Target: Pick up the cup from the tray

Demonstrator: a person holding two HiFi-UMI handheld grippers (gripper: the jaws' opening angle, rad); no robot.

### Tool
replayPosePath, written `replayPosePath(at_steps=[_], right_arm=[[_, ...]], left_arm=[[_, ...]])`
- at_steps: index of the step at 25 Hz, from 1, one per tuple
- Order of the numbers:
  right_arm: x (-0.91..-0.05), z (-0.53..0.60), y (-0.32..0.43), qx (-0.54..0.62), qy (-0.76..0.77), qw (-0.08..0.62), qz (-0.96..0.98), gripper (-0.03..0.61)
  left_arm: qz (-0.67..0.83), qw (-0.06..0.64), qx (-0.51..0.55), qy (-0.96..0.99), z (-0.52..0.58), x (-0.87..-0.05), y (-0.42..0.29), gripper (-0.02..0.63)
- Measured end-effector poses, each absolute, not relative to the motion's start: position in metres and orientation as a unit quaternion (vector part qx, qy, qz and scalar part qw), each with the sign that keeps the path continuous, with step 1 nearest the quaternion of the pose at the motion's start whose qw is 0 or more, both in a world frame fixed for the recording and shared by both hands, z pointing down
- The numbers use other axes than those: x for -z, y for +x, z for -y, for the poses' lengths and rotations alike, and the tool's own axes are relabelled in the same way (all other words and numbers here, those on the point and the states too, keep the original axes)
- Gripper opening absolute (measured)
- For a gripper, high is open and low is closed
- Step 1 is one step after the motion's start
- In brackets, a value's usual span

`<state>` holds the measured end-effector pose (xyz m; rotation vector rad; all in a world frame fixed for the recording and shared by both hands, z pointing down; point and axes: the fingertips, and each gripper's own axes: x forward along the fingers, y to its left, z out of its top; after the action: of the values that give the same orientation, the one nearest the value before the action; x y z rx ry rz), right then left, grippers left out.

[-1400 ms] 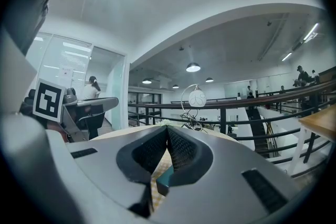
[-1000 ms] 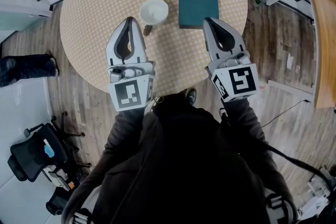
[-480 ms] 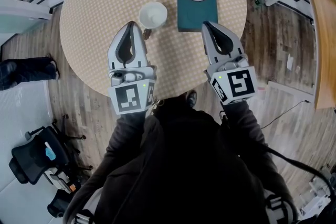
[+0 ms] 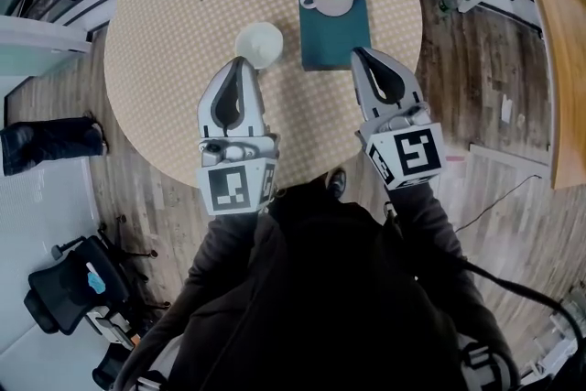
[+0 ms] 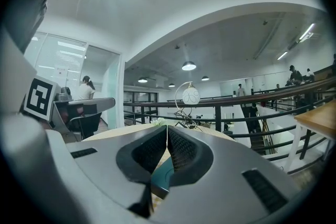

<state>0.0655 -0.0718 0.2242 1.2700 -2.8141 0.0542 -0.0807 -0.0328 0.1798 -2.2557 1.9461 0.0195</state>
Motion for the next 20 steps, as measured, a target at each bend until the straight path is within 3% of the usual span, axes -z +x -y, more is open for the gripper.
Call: replayPosePath(at_steps=[9, 10, 11, 14, 20], right_arm=[[-0.243, 0.115, 0.065, -0.031, 0.429, 0.032, 0.902, 0.011], [-0.247, 0.121, 0.064, -0.036, 0.429, 0.033, 0.902, 0.045], [-0.251, 0.127, 0.062, -0.04, 0.429, 0.037, 0.902, 0.154], [-0.267, 0.145, 0.056, -0.047, 0.426, 0.059, 0.901, 0.268], [-0.296, 0.186, 0.047, -0.064, 0.422, 0.086, 0.9, 0.348]], left_arm=[[-0.649, 0.053, 0.002, -0.759, 0.063, -0.199, -0.089, 0.006], [-0.649, 0.049, 0.001, -0.759, 0.067, -0.201, -0.091, 0.006], [-0.649, 0.043, -0.001, -0.76, 0.071, -0.203, -0.092, 0.006], [-0.647, 0.025, -0.004, -0.762, 0.083, -0.212, -0.095, 0.006], [-0.645, 0.005, -0.006, -0.764, 0.103, -0.23, -0.1, 0.006]])
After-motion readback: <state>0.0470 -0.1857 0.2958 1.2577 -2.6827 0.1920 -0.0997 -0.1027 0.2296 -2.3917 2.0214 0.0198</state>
